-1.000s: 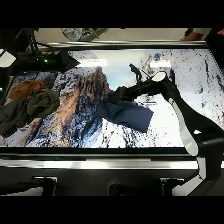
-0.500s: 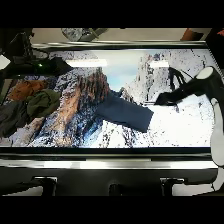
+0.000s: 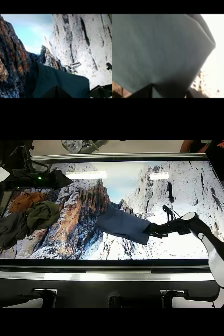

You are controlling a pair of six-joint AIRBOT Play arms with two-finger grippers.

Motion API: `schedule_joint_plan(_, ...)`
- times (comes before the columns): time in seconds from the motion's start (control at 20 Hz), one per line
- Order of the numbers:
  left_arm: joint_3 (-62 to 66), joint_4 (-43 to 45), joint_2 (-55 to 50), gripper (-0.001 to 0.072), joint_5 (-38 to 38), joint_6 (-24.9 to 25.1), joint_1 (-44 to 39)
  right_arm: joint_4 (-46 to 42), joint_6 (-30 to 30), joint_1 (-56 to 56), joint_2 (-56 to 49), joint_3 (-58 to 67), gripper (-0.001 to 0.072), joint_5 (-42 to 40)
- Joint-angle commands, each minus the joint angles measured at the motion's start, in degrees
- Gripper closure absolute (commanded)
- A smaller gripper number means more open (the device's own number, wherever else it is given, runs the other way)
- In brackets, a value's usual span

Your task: Fold the shirts.

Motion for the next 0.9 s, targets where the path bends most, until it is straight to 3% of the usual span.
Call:
schedule_joint_plan(0.0,0.0,0.0,0.0,0.0677,0.0,0.0,0.0,11.0,-4.3,2.6,-0.3,-2.2,0.0480,-7.9)
schedule_joint_plan(0.05,0.0,0.0,0.0,0.0677,0.0,0.0,0.0,12.8,-6.4,1.9,-0.3,-1.5,0.0654,-6.7)
schedule_joint_plan(0.1,0.0,0.0,0.0,0.0677,0.0,0.0,0.0,12.8,-8.0,1.1,-0.3,0.0,0.0667,-5.3)
schedule_joint_plan(0.35,0.0,0.0,0.0,0.0677,-0.7,0.0,0.0,9.9,-10.2,-9.4,-0.2,15.0,0.0668,0.1)
schedule_joint_plan(0.55,0.0,0.0,0.0,0.0677,-3.4,0.0,0.0,3.9,-7.9,-23.3,-0.2,25.7,0.0667,6.4)
schedule_joint_plan(0.85,0.0,0.0,0.0,0.0677,-3.4,0.0,0.0,0.0,-5.8,-46.6,2.1,27.5,0.0667,15.8)
